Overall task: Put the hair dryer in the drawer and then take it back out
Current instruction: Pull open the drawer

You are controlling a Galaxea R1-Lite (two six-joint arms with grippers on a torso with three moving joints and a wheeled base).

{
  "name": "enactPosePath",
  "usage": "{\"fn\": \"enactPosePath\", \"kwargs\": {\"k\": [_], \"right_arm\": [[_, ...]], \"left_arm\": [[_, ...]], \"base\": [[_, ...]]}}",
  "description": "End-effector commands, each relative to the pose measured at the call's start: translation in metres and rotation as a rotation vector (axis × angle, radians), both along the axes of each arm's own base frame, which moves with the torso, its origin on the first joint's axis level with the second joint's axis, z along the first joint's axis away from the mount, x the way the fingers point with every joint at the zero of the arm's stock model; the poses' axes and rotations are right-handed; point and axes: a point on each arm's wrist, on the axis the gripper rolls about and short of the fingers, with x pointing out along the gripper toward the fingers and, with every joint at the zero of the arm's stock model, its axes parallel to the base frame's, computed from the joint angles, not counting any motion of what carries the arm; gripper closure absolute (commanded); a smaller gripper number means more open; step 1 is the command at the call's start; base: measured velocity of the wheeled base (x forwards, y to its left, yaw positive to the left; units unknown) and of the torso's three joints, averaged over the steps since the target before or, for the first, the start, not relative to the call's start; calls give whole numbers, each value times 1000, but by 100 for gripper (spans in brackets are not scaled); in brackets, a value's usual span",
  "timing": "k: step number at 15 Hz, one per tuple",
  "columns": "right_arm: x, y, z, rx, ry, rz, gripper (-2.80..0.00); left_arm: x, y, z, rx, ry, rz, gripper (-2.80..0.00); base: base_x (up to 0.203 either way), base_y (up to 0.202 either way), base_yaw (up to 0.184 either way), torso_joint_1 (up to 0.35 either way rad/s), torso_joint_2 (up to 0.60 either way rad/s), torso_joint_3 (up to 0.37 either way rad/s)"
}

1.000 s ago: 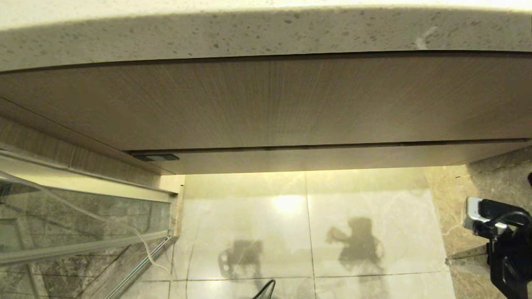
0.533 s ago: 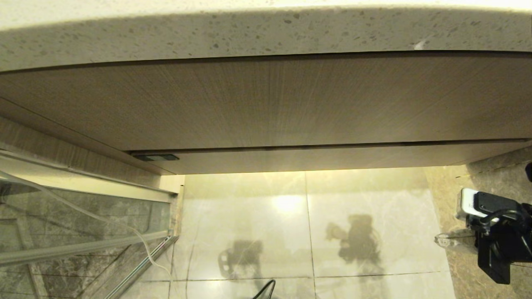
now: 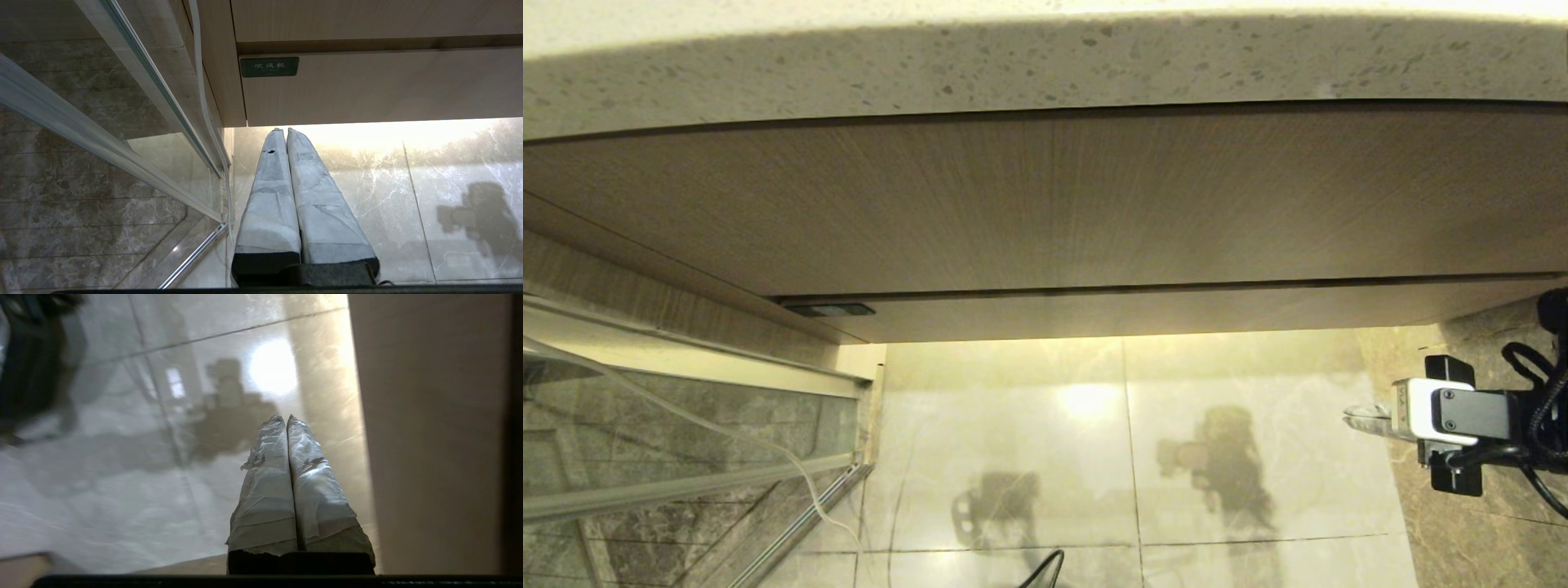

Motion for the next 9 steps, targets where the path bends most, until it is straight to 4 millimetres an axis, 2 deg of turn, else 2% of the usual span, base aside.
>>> {"fn": "enactPosePath", "kwargs": {"k": [1, 6, 9], "right_arm": [[11, 3, -2, -33, -60, 58, 0], [31, 20, -11, -64, -122, 169, 0], [50, 26, -13, -70, -233, 206, 0]], "left_arm": [[4, 0, -11, -1, 38, 0, 0], [4, 0, -11, -1, 38, 0, 0], [4, 0, -11, -1, 38, 0, 0]], "base": [[0, 0, 0, 0, 0, 0], [0, 0, 0, 0, 0, 0], [0, 0, 0, 0, 0, 0]]}}
